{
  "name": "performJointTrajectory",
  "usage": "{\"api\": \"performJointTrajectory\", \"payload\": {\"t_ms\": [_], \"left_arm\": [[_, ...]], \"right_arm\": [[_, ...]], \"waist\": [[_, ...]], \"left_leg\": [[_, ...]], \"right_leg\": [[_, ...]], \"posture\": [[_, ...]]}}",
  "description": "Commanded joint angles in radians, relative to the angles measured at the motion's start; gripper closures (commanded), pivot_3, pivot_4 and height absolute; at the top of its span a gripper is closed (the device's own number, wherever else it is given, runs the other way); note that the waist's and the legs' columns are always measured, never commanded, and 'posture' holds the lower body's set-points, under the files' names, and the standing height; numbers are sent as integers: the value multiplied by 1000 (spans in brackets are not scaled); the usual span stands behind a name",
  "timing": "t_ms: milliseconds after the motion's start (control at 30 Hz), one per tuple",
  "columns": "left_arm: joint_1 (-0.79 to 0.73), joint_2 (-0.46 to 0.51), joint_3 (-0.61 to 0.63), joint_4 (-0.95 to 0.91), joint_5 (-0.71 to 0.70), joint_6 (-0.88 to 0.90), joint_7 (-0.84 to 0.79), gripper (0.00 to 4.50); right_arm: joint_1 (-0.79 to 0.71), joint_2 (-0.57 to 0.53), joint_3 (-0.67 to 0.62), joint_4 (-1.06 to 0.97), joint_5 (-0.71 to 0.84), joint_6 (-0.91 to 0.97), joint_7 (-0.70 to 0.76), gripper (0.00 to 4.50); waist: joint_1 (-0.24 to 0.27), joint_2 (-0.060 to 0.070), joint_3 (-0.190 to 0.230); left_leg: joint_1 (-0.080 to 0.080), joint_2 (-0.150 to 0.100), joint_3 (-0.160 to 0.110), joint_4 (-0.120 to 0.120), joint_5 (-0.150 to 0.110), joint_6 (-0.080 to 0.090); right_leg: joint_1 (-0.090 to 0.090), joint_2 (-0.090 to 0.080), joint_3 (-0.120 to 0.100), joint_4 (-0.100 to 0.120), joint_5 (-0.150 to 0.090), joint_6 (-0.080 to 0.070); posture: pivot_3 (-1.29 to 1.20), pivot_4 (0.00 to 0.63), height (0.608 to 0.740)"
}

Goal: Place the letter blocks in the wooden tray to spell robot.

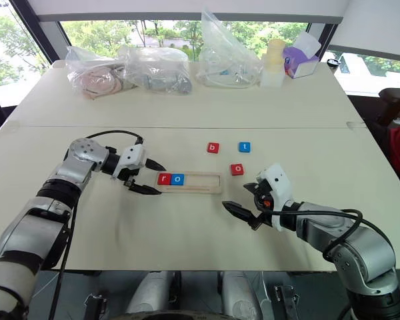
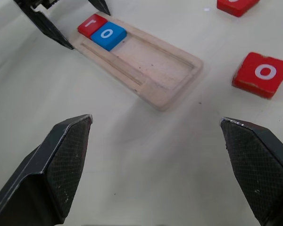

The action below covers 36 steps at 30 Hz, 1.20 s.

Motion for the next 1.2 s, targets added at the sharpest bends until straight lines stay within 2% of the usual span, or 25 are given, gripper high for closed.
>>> {"api": "performJointTrajectory", "payload": {"t_ms": [33,267,433,500,533,600,667,733,933,1067,1200], "left_arm": [[-7,2,9,-18,-1,19,-37,38],[31,42,54,-78,-7,3,44,38],[89,148,129,-220,-66,64,27,38],[128,199,151,-299,-84,118,17,38],[141,225,164,-337,-96,162,15,38],[143,257,211,-424,-150,318,44,38],[142,259,268,-527,-223,476,102,38],[153,249,315,-633,-285,600,163,38],[269,219,469,-962,-432,851,390,38],[341,216,542,-1078,-497,940,491,38],[412,220,569,-1138,-530,981,543,38]], "right_arm": [[-6,1,-25,-41,18,-9,-10,0],[-35,-23,-11,5,-27,-35,-11,0],[-127,-1,-34,63,-8,-20,-22,0],[-200,16,0,100,-48,13,-81,0],[-254,47,21,121,-60,42,-126,0],[-401,207,31,225,-85,133,-286,0],[-510,355,28,352,-137,182,-416,0],[-568,438,26,447,-192,182,-481,0],[-703,551,93,684,-355,53,-573,0],[-724,595,100,734,-394,23,-573,0],[-741,638,106,767,-413,6,-562,0]], "waist": [[0,0,0],[-2,0,0],[-5,0,0],[-7,0,0],[-10,0,0],[-13,-1,0],[-20,-1,0],[-18,-1,0],[-28,-1,0],[-31,-1,0],[-33,-1,0]], "left_leg": [[0,0,0,0,0,0],[0,1,-1,0,0,0],[0,2,-1,0,0,0],[0,2,-1,-1,0,0],[0,2,-1,-1,0,0],[0,2,0,0,0,0],[0,2,-1,0,0,-1],[0,2,-2,0,1,-1],[-4,-1,1,-3,0,0],[-11,1,0,-3,1,-2],[-10,2,0,-3,2,-2]], "right_leg": [[0,0,0,0,0,0],[0,0,0,0,0,0],[-1,0,0,1,0,0],[-1,0,0,1,0,0],[-1,-1,1,2,0,0],[-2,-1,1,2,0,0],[-2,0,0,4,0,0],[-2,0,0,4,0,0],[-6,-5,2,2,1,1],[-15,-4,2,5,1,1],[-16,-3,2,6,1,0]], "posture": [[0,150,735],[0,150,735],[0,150,735],[0,150,735],[0,150,735],[0,150,735],[0,150,735],[0,150,735],[0,150,735],[0,150,735],[0,150,735]]}}
